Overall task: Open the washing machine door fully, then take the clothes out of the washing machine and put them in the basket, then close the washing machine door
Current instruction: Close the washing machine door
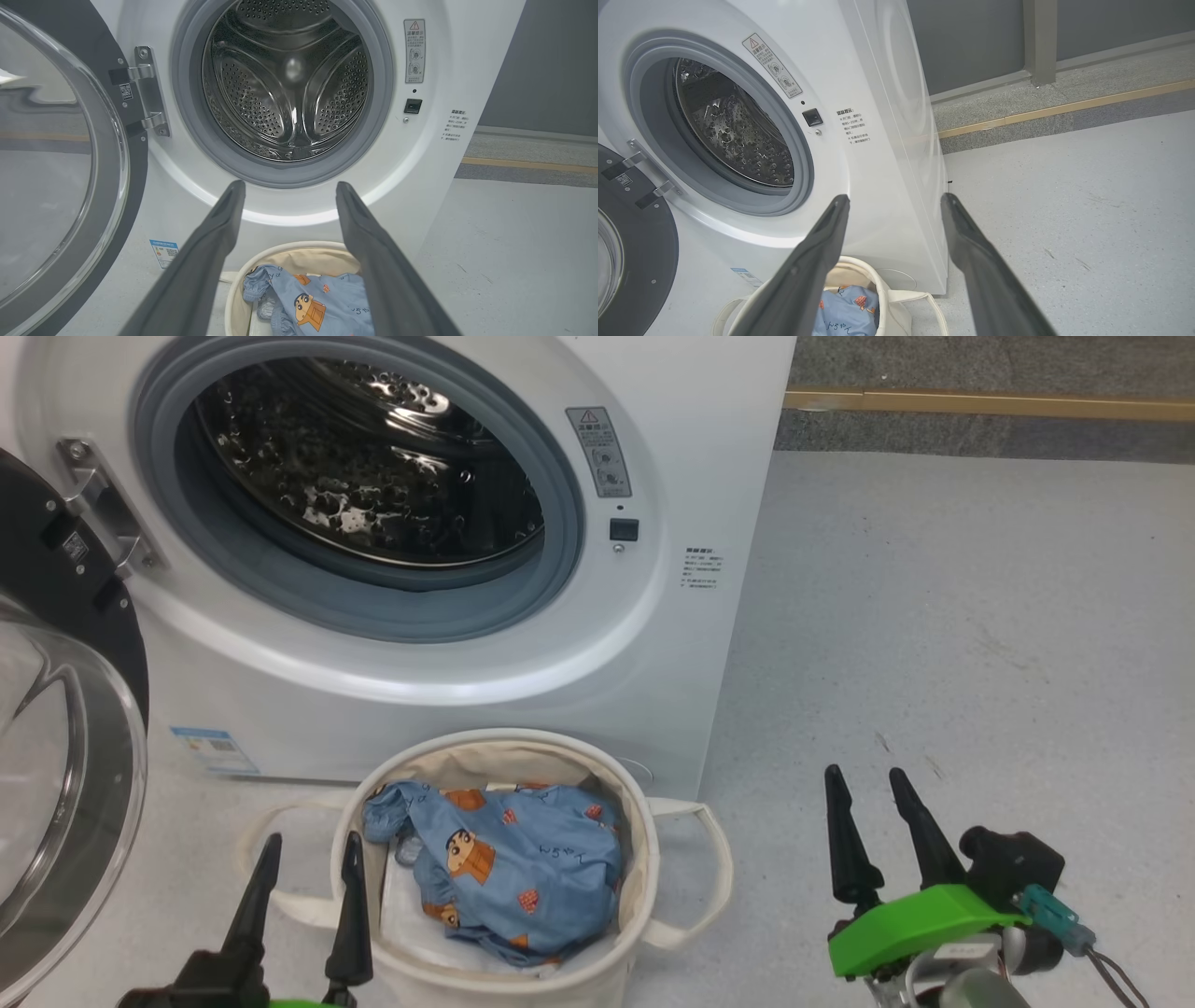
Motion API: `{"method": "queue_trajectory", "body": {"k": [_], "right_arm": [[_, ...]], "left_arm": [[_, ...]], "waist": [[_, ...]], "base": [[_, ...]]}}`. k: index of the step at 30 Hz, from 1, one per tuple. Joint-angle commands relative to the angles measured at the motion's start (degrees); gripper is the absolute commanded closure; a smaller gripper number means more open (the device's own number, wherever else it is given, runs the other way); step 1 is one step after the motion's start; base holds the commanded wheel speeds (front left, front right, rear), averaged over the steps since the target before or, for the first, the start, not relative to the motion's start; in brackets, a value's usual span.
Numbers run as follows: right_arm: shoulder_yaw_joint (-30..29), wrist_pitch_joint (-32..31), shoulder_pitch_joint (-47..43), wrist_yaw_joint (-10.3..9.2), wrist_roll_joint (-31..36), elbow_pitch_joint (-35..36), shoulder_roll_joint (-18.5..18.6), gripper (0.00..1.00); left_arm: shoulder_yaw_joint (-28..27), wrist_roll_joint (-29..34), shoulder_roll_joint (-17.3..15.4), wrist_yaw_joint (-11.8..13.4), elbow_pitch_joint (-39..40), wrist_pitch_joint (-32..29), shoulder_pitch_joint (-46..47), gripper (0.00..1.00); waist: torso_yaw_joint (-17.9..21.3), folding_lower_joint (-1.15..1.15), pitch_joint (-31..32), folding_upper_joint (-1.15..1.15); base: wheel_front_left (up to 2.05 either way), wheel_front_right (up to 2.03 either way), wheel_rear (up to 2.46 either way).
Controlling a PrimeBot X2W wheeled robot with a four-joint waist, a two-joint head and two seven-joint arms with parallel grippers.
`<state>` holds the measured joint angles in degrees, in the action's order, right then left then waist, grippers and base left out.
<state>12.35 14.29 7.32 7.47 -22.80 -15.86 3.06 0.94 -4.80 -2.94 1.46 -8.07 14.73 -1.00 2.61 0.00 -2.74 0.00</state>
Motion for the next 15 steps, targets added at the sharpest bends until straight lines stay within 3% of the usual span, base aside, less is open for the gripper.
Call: {"method": "queue_trajectory", "body": {"k": [1,15], "right_arm": [[1.34,0.71,0.95,0.02,-0.26,1.80,-0.18,0.00],[1.55,0.71,0.35,0.02,-0.28,2.13,-0.18,0.00]], "left_arm": [[-1.67,-0.78,0.04,-0.13,1.50,0.27,1.62,0.00],[-1.35,-1.53,0.05,-0.30,1.30,0.27,0.94,0.00]], "waist": [[-0.01,0.00,0.08,0.00],[0.25,0.00,1.26,0.00]], "base": [[0.00,0.00,0.00],[0.00,0.00,0.00]]}}
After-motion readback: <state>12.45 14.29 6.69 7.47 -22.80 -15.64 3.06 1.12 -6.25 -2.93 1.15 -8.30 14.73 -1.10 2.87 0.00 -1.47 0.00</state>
